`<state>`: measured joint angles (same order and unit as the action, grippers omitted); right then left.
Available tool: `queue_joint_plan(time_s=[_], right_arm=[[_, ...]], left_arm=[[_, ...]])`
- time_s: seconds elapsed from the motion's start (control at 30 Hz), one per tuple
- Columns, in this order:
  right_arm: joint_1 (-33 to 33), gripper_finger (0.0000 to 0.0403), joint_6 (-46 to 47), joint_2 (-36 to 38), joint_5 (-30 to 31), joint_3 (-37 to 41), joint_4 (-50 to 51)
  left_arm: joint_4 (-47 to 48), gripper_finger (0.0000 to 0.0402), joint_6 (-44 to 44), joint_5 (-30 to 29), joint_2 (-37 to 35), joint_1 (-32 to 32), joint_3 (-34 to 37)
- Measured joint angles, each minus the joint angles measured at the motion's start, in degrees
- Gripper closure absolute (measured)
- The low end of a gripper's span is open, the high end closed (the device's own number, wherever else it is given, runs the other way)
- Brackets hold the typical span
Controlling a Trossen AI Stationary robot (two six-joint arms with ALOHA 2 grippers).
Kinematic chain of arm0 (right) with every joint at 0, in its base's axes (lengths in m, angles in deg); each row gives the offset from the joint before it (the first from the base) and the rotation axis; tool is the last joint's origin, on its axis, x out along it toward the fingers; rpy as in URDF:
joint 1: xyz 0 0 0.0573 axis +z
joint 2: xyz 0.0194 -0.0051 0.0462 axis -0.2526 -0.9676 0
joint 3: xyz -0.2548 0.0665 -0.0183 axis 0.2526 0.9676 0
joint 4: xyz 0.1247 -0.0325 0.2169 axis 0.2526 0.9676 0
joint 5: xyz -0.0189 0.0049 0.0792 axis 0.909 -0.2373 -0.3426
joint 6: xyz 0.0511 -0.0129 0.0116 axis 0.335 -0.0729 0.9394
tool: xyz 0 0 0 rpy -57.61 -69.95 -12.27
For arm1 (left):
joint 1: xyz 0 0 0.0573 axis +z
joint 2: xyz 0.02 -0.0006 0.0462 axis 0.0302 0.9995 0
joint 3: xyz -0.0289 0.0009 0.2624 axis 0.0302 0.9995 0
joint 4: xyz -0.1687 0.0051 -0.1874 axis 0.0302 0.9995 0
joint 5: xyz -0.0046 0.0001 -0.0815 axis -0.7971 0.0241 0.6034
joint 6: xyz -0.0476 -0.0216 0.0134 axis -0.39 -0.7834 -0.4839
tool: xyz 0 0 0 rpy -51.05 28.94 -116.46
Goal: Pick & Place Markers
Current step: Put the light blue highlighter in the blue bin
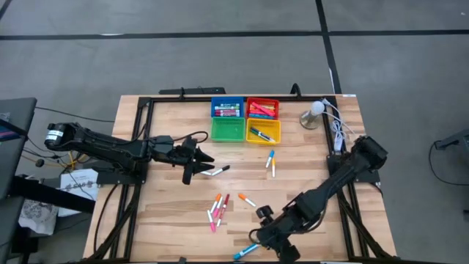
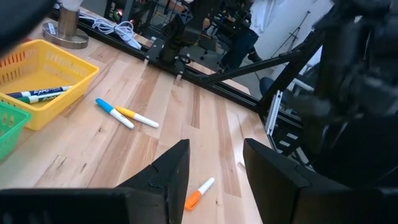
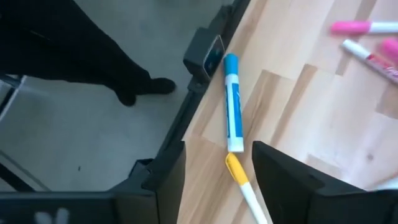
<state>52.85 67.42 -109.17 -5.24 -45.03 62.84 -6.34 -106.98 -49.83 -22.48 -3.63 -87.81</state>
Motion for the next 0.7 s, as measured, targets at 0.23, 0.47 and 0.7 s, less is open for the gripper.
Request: queue_joint_plan(time_s=[0.23, 0.47, 0.7], right_arm=[[-0.73, 0.0213, 0.02, -6.7, -0.29, 0.02, -4.8], [-0.85, 0.0217, 0.11, -11.53, -3.02, 0.02, -10.37], [-1.47, 0.0226, 0.09, -12.35, -2.77, 0.0, -10.35]], left_arm=[[-0.39, 0.0251, 0.0, 0.0, 0.0, 0.0, 0.0], [-0.63, 0.0251, 0.0, 0.0, 0.0, 0.0, 0.0], [-1.19, 0.0251, 0.01, 0.0, 0.0, 0.0, 0.0]])
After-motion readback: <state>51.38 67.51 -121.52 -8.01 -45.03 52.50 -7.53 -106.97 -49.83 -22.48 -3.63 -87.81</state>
